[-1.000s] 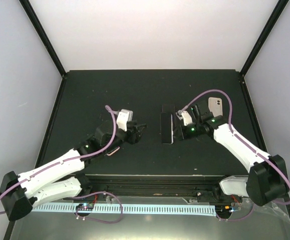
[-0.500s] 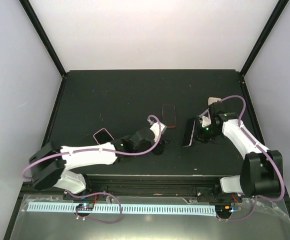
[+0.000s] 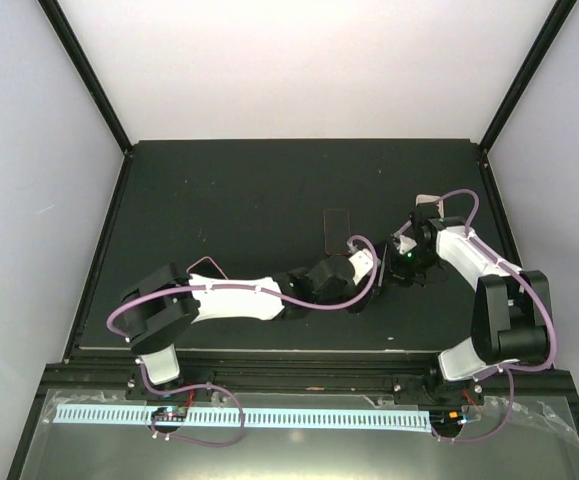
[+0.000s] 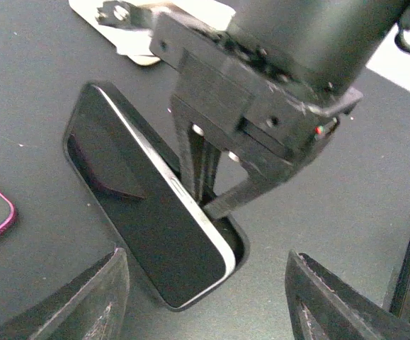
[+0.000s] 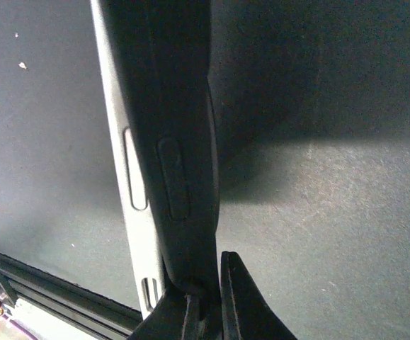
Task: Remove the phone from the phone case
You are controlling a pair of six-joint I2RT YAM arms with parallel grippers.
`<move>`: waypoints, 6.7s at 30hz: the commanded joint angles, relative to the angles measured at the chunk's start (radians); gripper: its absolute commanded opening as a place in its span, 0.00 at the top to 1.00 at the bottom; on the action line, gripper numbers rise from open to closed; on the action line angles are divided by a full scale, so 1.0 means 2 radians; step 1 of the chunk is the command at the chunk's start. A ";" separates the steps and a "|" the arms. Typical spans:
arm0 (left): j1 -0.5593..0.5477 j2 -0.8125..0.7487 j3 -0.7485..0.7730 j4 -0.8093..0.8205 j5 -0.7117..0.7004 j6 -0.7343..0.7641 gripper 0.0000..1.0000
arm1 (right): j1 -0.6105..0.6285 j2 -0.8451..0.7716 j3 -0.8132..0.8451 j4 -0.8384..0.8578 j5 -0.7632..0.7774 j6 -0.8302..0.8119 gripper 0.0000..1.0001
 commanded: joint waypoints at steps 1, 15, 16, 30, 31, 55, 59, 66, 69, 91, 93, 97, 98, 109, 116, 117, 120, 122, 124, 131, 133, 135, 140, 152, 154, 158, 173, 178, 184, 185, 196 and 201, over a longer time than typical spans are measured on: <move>-0.010 0.027 0.021 0.003 -0.023 0.015 0.37 | -0.004 0.011 0.024 0.001 -0.029 -0.008 0.99; -0.011 0.092 0.049 0.001 -0.034 0.025 0.34 | -0.004 0.034 0.029 0.003 0.012 -0.010 0.99; -0.011 0.096 0.054 -0.001 -0.040 0.024 0.34 | -0.004 0.037 0.029 0.003 0.017 -0.009 0.99; -0.014 0.151 0.120 -0.083 -0.164 0.034 0.37 | -0.006 0.049 0.036 -0.003 0.012 -0.024 0.99; -0.017 0.149 0.122 -0.095 -0.180 0.039 0.37 | -0.008 0.049 0.036 -0.004 0.010 -0.025 0.99; -0.011 0.139 0.084 -0.084 -0.282 0.135 0.74 | -0.012 0.019 0.027 -0.011 -0.106 -0.065 0.99; -0.010 0.123 0.063 -0.062 -0.284 0.135 0.84 | -0.012 0.014 0.024 -0.008 -0.106 -0.063 0.99; -0.010 0.076 0.024 -0.028 -0.279 0.126 0.98 | -0.013 0.009 0.035 0.001 -0.042 -0.060 0.99; -0.010 0.055 0.015 -0.027 -0.263 0.113 0.98 | -0.013 0.007 0.045 0.006 0.013 -0.065 0.99; -0.004 -0.124 -0.055 -0.037 -0.244 -0.031 0.99 | -0.012 -0.036 0.052 0.021 0.172 -0.059 0.99; -0.002 -0.130 -0.051 -0.047 -0.264 -0.017 0.98 | -0.013 -0.047 0.056 0.022 0.175 -0.063 0.99; 0.005 -0.125 -0.036 -0.083 -0.325 0.054 0.98 | -0.013 -0.077 0.035 0.065 0.165 -0.107 0.99; 0.007 -0.121 -0.032 -0.093 -0.344 0.066 0.99 | -0.013 -0.086 0.027 0.081 0.165 -0.120 0.99; 0.035 -0.001 0.025 -0.125 -0.465 0.212 0.98 | -0.026 -0.204 -0.038 0.189 0.176 -0.129 0.99; 0.053 0.102 0.106 -0.175 -0.495 0.231 0.99 | -0.028 -0.213 -0.045 0.196 0.164 -0.138 0.99; 0.056 0.112 0.116 -0.187 -0.495 0.224 0.98 | -0.027 -0.211 -0.045 0.196 0.166 -0.138 0.99; 0.059 0.134 0.135 -0.216 -0.495 0.206 0.98 | -0.028 -0.205 -0.045 0.195 0.167 -0.141 0.99; 0.059 0.143 0.140 -0.225 -0.492 0.198 0.98 | -0.028 -0.201 -0.046 0.194 0.162 -0.141 0.99; 0.059 0.159 0.148 -0.235 -0.489 0.194 0.99 | -0.028 -0.197 -0.045 0.194 0.161 -0.141 0.99; 0.062 0.210 0.182 -0.264 -0.491 0.186 0.97 | -0.028 -0.192 -0.042 0.192 0.161 -0.143 0.99; 0.062 0.219 0.186 -0.265 -0.486 0.184 0.92 | -0.028 -0.192 -0.042 0.191 0.162 -0.143 0.99; 0.063 0.226 0.191 -0.270 -0.483 0.179 0.88 | -0.029 -0.191 -0.043 0.192 0.162 -0.144 0.99; 0.064 0.231 0.193 -0.270 -0.471 0.159 0.77 | -0.028 -0.183 -0.042 0.190 0.156 -0.145 0.99; 0.074 0.190 0.184 -0.292 -0.403 0.078 0.41 | -0.028 -0.177 -0.041 0.190 0.151 -0.147 0.99; 0.076 0.177 0.173 -0.291 -0.387 0.069 0.38 | -0.028 -0.174 -0.040 0.190 0.148 -0.151 0.99; 0.077 0.127 0.135 -0.271 -0.346 0.057 0.33 | -0.028 -0.154 -0.021 0.186 0.153 -0.163 0.99; 0.080 -0.097 -0.070 -0.146 -0.101 -0.016 0.25 | -0.049 0.061 0.175 0.066 0.100 -0.219 0.99; 0.081 -0.130 -0.107 -0.147 -0.090 -0.031 0.24 | -0.073 0.146 0.268 -0.002 0.065 -0.222 0.99; 0.081 -0.136 -0.125 -0.148 -0.088 -0.041 0.24 | -0.106 0.236 0.342 -0.067 -0.015 -0.223 0.99; 0.081 -0.137 -0.127 -0.148 -0.088 -0.044 0.24 | -0.109 0.248 0.348 -0.073 -0.026 -0.222 0.99; 0.092 -0.130 -0.135 -0.144 -0.089 -0.055 0.24 | -0.124 0.323 0.361 -0.050 -0.020 -0.197 0.94; 0.100 -0.133 -0.145 -0.142 -0.095 -0.068 0.24 | -0.128 0.327 0.357 -0.033 -0.004 -0.191 0.94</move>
